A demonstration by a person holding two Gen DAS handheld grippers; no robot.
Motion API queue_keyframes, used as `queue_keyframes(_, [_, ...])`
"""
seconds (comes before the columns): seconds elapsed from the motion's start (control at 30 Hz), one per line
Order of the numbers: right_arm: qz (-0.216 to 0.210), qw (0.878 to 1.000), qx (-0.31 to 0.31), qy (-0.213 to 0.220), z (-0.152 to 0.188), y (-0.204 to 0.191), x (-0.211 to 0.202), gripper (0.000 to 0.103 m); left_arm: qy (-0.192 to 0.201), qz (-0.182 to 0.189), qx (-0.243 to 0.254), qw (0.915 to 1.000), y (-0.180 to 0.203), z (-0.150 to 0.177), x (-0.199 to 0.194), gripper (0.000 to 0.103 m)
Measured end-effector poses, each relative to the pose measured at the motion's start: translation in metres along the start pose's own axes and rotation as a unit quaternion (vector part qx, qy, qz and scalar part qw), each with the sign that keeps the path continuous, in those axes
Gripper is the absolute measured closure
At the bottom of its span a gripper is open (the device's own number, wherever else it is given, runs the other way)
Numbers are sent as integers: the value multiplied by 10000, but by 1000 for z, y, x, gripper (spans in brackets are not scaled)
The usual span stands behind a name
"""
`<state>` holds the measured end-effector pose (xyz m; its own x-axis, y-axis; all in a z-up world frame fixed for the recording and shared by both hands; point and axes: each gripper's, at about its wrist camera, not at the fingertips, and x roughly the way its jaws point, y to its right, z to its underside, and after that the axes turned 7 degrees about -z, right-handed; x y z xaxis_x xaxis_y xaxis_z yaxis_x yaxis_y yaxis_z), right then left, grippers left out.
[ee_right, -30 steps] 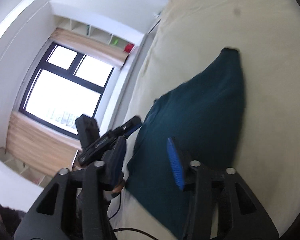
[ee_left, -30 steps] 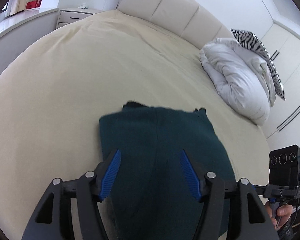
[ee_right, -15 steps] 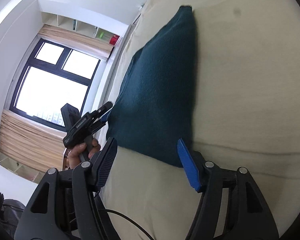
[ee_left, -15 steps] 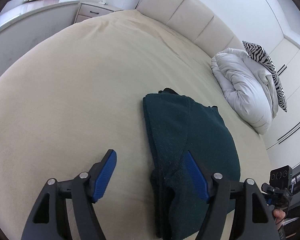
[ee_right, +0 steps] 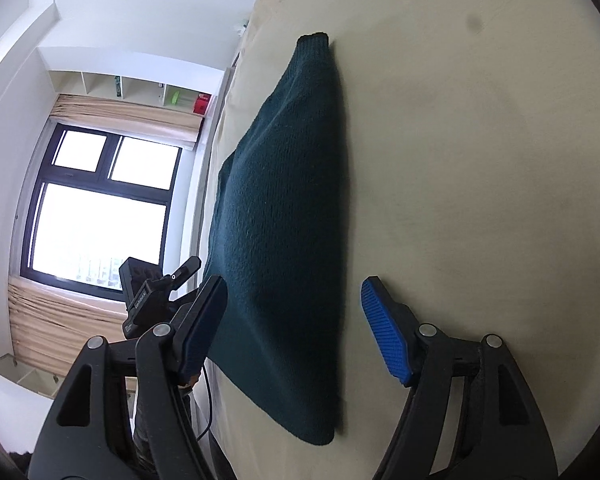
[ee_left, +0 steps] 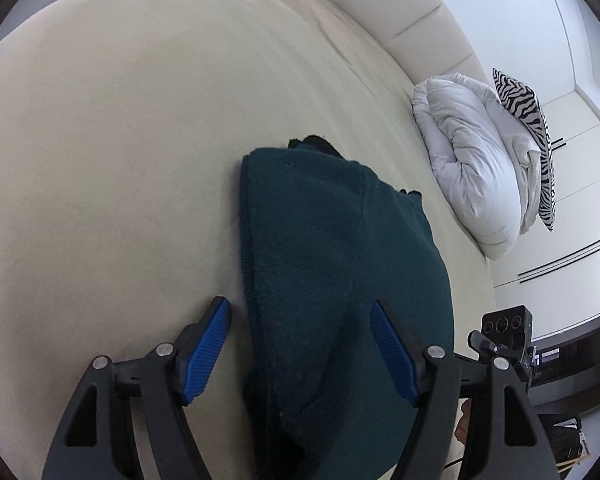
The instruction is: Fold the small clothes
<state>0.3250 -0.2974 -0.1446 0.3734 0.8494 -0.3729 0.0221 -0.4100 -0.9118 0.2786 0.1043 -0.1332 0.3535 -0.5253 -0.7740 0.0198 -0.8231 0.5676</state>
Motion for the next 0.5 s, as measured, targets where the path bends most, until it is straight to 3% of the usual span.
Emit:
queue_keyframes(0.1, [-6,9999,-41,-114,0,-6,8,34,-93,114,-91,9999,1,-6,7,30])
queue_keyframes(0.17, [218,9995,-98,-220,6,-4,7,34,-166,189,-227,9994,-1,-12,12,35])
queue_keyframes(0.33, [492,9981,-107,-369,8,-5,17,43,-264,27,-115,9996,9,-14,22,54])
queue_keyframes(0.5, [661,9971,-203,-311,25,-6,-8,56,-314,103,-102,9994,12,-11,21,73])
